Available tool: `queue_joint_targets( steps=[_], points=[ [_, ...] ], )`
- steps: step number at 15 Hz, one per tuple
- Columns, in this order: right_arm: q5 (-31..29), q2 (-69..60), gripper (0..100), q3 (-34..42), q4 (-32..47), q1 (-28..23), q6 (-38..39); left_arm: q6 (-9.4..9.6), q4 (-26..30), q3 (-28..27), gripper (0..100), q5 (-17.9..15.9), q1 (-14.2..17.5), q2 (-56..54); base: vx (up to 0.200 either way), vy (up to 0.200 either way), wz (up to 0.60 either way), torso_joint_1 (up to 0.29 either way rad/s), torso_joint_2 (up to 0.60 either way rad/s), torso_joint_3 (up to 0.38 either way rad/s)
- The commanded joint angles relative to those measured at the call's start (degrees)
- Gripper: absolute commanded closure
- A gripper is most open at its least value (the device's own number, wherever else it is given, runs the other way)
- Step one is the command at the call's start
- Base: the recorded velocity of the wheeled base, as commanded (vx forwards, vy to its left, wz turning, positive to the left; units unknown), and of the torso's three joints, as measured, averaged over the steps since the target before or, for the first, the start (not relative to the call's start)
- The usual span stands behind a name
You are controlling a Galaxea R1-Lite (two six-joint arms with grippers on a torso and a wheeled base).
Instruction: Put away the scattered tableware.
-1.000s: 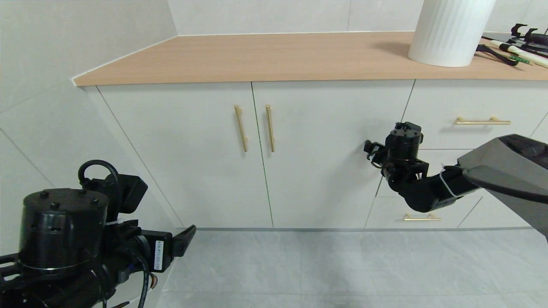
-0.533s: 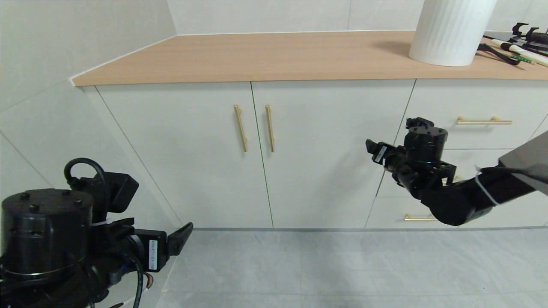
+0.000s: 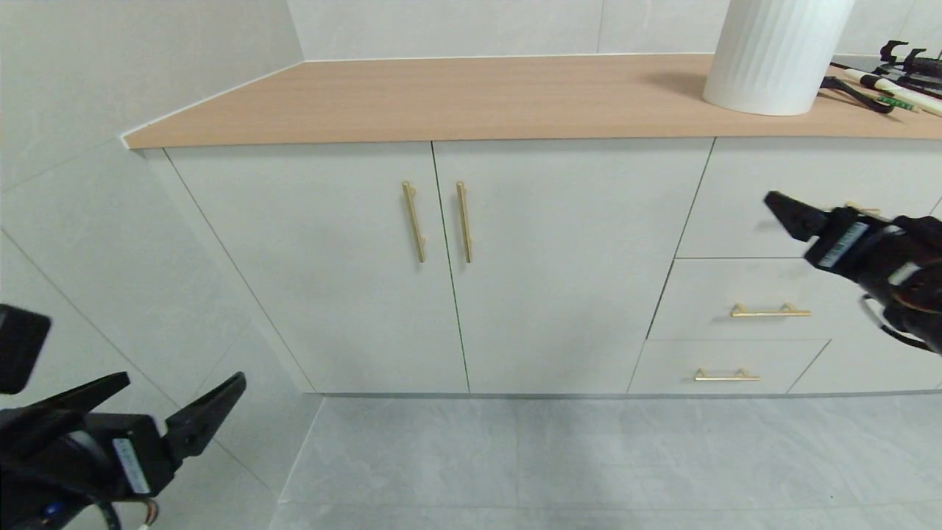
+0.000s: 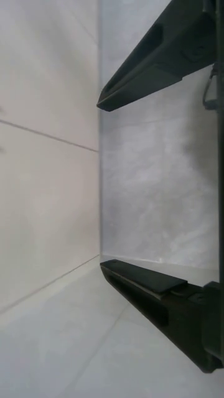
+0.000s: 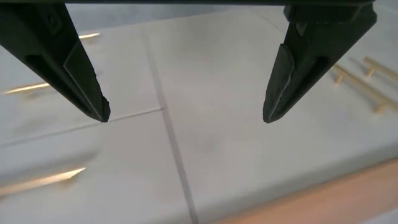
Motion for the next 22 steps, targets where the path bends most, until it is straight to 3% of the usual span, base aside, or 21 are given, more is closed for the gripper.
queue_joint_targets(
  steps=[1, 2, 4, 7, 9, 11, 12, 14, 15, 18, 20, 22],
  points=[
    [1.35, -32.56, 0, 19.56, 1.87, -1.11, -14.64, 2.19, 7.53, 5.6, 0, -0.32, 1.79, -20.12, 0.0, 0.0, 0.0, 0.0, 0.0, 0.0],
    [1.0, -40.56, 0, 21.84, 5.91, -1.2, -17.8, 2.45, 12.36, 5.95, 0, -0.32, 3.38, -25.39, 0.0, 0.0, 0.0, 0.0, 0.0, 0.0],
    [0.47, -56.47, 0, 21.84, 21.47, -1.99, -19.03, 4.21, 21.5, 5.33, 0, -0.41, 5.93, -34.97, 0.0, 0.0, 0.0, 0.0, 0.0, 0.0],
    [0.56, -73.08, 0, 21.49, 43.18, -8.41, -19.82, 7.55, 25.37, 5.95, 0, -0.93, 12.17, -43.85, 0.0, 0.0, 0.0, 0.0, 0.0, 0.0],
    [-5.85, -72.73, 0, 23.87, 39.48, -10.25, -20.0, 10.63, 27.39, 6.12, 0, -3.04, 18.23, -50.0, 0.0, 0.0, 0.0, 0.0, 0.0, 0.0],
    [-5.77, -73.7, 0, 25.98, 38.96, -16.14, -21.06, 10.1, 27.21, 7.36, 0, -2.6, 25.44, -51.32, 0.0, 0.0, 0.0, 0.0, 0.0, 0.0],
    [-4.89, -77.13, 0, 27.47, 39.31, -20.01, -23.08, 11.5, 27.92, 8.5, 0, -3.84, 27.9, -55.63, 0.0, 0.0, 0.0, 0.0, 0.0, 0.0],
    [-4.97, -78.44, 0, 31.69, 37.9, -19.39, -26.07, 11.5, 26.25, 12.54, 0, -1.55, 27.9, -55.45, 0.0, 0.0, 0.0, 0.0, 0.0, 0.0],
    [-4.54, -78.44, 0, 33.18, 37.64, -19.31, -24.83, 11.33, 24.49, 15.88, 0, -2.08, 27.81, -55.54, 0.0, 0.0, 0.0, 0.0, 0.0, 0.0],
    [3.02, -78.44, 0, 33.18, 51.96, -19.31, -20.0, 11.77, 22.03, 19.66, 0, -8.76, 27.72, -55.63, 0.0, 0.0, 0.0, 0.0, 0.0, 0.0],
    [9.62, -78.36, 0, 33.18, 51.96, -19.13, -16.22, 11.15, 18.78, 21.24, 0, -15.79, 27.72, -55.63, 0.0, 0.0, 0.0, 0.0, 0.0, 0.0],
    [15.94, -78.44, 0, 33.18, 53.02, -19.13, -12.62, 8.6, 17.98, 21.95, 0, -23.87, 27.72, -55.63, 0.0, 0.0, 0.0, 0.0, 0.0, 0.0]
  ],
)
